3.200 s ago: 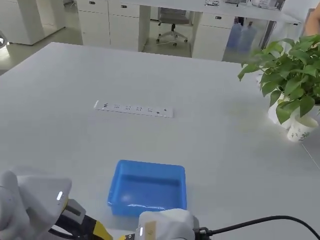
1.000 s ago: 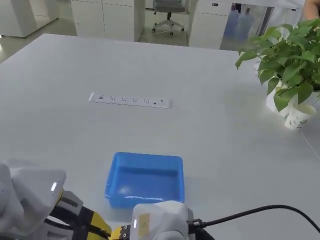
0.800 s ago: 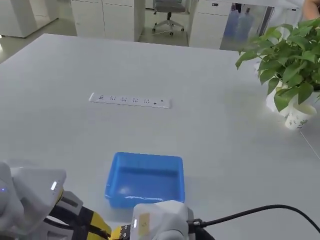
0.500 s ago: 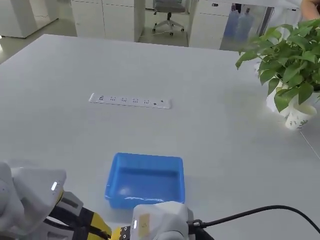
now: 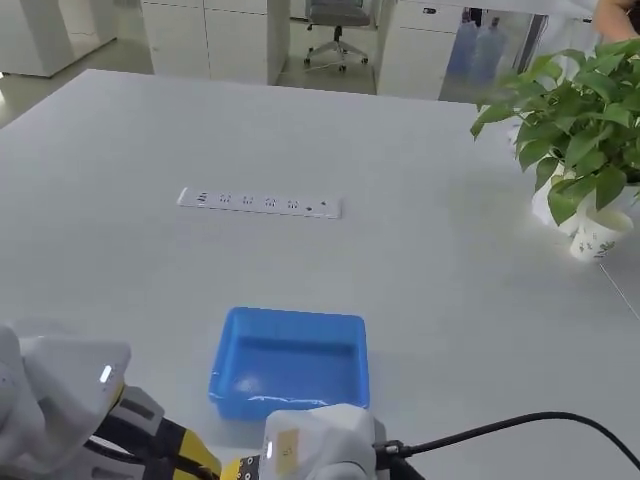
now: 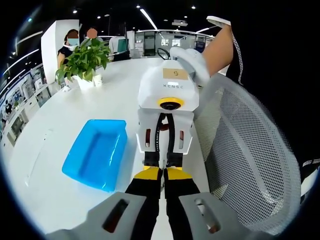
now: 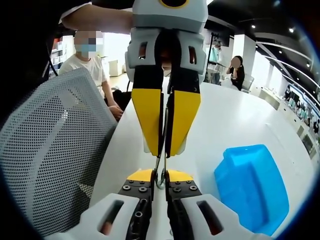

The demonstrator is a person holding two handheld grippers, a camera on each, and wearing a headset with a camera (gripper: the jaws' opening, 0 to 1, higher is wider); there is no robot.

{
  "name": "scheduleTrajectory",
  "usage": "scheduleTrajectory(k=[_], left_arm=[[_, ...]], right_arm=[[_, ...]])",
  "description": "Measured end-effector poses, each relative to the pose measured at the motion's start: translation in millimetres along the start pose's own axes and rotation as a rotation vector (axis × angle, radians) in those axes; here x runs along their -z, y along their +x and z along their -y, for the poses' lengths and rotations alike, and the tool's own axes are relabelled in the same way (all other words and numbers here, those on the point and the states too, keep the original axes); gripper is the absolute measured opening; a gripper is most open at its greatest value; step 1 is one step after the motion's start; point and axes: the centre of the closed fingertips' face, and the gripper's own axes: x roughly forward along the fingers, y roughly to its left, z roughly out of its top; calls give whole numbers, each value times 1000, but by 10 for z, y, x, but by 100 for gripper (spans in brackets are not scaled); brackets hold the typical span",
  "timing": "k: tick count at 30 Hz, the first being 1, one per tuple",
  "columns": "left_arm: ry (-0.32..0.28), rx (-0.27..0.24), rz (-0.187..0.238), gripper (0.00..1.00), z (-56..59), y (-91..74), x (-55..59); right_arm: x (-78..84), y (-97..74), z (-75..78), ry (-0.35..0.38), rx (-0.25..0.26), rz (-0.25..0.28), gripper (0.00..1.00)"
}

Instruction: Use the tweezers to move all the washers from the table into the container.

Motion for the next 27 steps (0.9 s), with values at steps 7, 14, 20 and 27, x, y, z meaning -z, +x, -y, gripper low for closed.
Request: scheduleTrajectory(k=[7, 14, 20, 27], left_arm=[[0, 1, -5, 4, 4, -8, 3], [1, -1, -12, 4, 13, -21, 12], [3, 0, -15, 4, 16, -33, 12], [4, -2, -17, 4, 18, -59, -11]], right_arm=[[-5, 5, -3, 8, 0, -1, 9], [-8, 10, -9, 8, -2, -4, 9], [-19, 6, -12, 10, -1, 0, 9], [-48, -13, -6, 2, 0, 1, 9]])
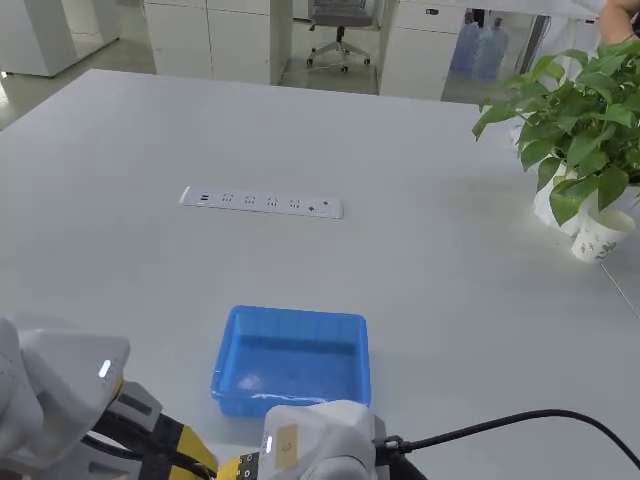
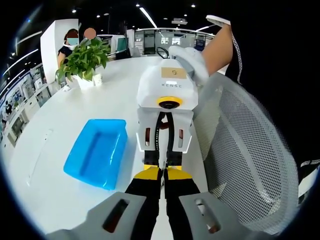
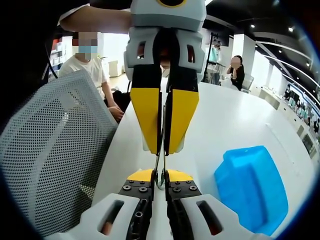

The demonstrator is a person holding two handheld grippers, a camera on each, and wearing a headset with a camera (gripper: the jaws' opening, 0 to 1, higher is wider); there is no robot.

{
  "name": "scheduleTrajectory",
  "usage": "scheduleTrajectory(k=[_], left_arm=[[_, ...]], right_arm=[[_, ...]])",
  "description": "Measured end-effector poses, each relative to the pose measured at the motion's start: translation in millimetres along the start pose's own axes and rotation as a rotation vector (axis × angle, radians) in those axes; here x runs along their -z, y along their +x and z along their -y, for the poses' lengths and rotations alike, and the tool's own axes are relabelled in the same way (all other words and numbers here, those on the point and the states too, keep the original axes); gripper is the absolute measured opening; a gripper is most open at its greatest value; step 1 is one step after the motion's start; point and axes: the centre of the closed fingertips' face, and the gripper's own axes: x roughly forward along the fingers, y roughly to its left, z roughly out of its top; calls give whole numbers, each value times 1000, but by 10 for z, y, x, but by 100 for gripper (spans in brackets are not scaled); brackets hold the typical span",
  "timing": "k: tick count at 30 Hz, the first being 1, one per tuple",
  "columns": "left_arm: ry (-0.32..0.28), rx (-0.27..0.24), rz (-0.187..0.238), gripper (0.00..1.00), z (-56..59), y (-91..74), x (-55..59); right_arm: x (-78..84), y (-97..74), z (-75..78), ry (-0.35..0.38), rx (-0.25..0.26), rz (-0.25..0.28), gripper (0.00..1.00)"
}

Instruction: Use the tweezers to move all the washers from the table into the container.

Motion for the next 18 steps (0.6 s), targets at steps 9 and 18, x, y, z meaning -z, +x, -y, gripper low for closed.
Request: scheduleTrajectory(k=[9, 18], left_arm=[[7, -10, 6, 4, -13, -57, -75], [12, -20, 8, 4, -56, -143, -168]], right_arm=[[-64, -59, 26, -11, 4, 5, 9], [-163, -135, 86, -16, 16, 15, 9]])
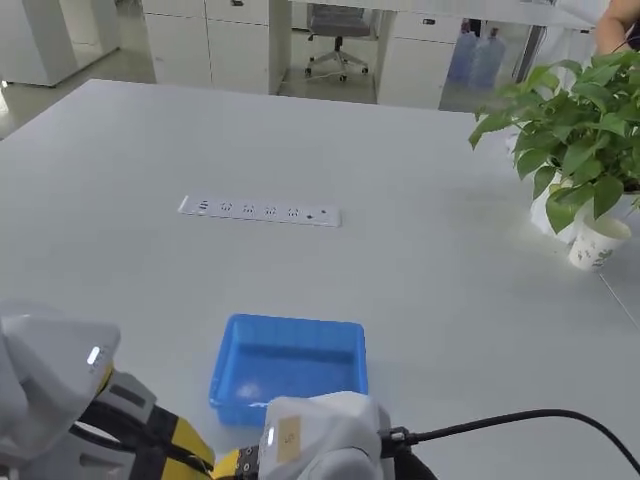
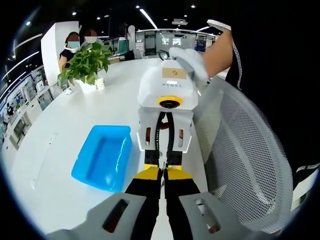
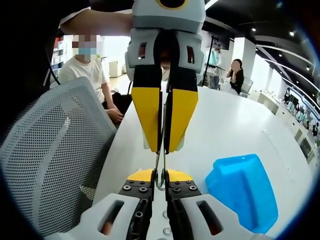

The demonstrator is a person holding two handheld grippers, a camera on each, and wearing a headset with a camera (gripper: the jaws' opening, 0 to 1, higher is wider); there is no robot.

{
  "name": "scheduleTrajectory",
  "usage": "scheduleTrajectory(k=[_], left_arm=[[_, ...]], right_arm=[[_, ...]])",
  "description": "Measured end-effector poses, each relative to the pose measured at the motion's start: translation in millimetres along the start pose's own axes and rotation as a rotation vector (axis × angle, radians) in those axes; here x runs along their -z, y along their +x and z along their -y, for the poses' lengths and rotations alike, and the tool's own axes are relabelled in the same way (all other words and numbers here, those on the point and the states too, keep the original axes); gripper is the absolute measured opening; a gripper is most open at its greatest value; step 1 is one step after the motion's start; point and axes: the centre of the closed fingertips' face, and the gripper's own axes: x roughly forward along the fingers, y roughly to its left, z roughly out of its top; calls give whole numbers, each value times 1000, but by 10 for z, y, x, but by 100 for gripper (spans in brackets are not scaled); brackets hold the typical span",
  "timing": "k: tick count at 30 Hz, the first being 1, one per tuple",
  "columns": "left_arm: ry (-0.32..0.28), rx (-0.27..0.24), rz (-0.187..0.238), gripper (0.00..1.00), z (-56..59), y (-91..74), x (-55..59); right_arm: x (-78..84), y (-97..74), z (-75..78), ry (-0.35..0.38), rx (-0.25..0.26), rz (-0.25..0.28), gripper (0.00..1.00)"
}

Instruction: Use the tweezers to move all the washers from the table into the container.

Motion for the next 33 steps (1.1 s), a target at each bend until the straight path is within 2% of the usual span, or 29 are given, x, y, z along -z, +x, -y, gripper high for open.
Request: scheduleTrajectory(k=[16, 33], left_arm=[[29, -21, 8, 4, -132, -171, -179], [63, -41, 20, 4, -412, -217, -369]], right_arm=[[-206, -142, 180, -38, 31, 24, 9], [-277, -303, 494, -65, 75, 23, 9]])
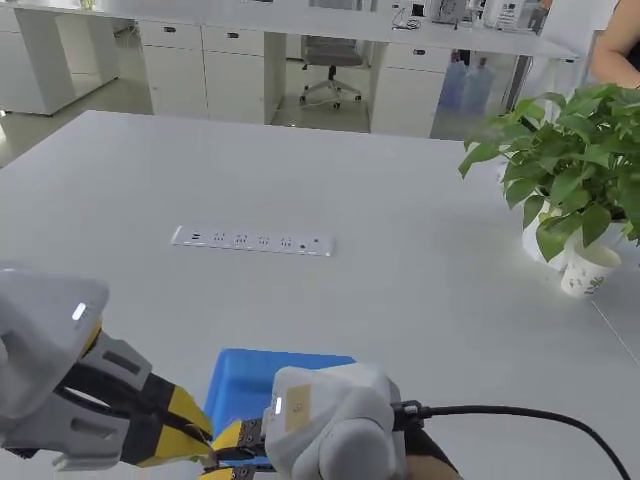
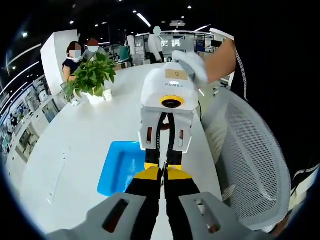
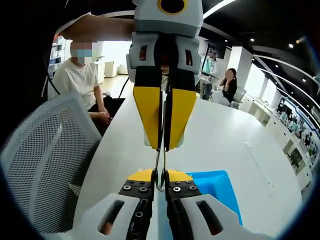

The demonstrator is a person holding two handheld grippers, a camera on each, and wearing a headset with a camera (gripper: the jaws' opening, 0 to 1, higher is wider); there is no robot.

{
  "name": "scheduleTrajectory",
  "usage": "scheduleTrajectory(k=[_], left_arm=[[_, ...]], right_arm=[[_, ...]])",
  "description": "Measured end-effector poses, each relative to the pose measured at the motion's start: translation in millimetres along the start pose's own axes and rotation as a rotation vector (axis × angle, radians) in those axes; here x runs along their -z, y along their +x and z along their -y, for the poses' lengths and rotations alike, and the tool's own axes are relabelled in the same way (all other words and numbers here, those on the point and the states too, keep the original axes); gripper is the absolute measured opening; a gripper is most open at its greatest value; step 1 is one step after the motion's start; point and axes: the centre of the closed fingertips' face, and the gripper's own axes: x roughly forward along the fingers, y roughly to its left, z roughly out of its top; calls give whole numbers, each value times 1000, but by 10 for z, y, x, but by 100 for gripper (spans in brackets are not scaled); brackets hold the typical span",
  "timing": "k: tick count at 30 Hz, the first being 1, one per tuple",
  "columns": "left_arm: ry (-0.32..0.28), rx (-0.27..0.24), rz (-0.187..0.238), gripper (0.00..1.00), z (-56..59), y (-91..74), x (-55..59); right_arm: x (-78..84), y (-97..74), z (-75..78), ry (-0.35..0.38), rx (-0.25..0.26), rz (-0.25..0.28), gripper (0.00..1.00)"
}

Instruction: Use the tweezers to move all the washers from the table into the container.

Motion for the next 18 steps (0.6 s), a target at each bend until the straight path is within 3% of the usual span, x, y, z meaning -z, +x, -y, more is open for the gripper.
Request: scheduleTrajectory(k=[10, 18], left_arm=[[14, -3, 3, 4, -203, 36, -50], [17, -8, -4, 4, -377, 77, -27]], right_arm=[[36, -44, 219, -3, 26, -3, 9], [92, -16, 397, 6, 41, -5, 9]])
